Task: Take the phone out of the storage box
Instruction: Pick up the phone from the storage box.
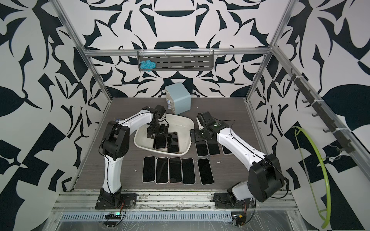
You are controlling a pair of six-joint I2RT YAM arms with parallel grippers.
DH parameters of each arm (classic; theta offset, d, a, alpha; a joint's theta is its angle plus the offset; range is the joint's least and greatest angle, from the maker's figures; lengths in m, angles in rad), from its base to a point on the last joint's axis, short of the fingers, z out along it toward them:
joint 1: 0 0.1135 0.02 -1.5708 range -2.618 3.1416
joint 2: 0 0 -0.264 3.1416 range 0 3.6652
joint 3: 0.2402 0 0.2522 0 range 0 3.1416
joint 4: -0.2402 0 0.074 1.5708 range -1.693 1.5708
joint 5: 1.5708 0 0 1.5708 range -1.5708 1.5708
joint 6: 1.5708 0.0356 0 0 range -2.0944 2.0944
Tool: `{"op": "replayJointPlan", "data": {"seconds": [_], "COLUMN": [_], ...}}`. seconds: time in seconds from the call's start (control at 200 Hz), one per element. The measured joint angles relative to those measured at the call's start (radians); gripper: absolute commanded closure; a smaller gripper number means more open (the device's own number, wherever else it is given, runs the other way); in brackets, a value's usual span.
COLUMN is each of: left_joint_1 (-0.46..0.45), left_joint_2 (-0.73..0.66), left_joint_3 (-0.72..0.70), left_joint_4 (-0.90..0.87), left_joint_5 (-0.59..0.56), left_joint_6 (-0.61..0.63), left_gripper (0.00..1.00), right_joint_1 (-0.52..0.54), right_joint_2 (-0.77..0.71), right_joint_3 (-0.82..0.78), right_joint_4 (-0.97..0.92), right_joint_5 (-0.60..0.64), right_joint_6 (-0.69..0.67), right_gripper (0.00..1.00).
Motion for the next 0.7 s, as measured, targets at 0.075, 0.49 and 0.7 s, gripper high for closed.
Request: {"op": "replayJointPlan", "data": {"seconds": [0.075, 0.49, 0.7], "left_joint_1": [-0.001, -0.001, 0.000], "left_joint_2": [0.007, 0.010, 0.005], "left_joint_3": [0.000, -0.025, -0.025], "left_joint_4": [-0.001, -0.005, -0.004], "left_joint_5": [-0.005, -0.041, -0.041], "left_joint_6": [0.003, 0.047, 0.058], "left_gripper": [0.09, 0.20, 0.37], "right_joint_1": [0.000, -0.001, -0.001], "right_joint_2": [-0.002, -0.035, -0.036], "right_joint_3": [-0.002, -0.009, -0.010], "right_joint_4": [-0.001, -0.002, -0.002], "right_joint_5": [0.000, 0.010, 0.015], "right_joint_6": [-0.002, -0.002, -0.011], "right_gripper": [0.01, 0.01, 0.01]}}
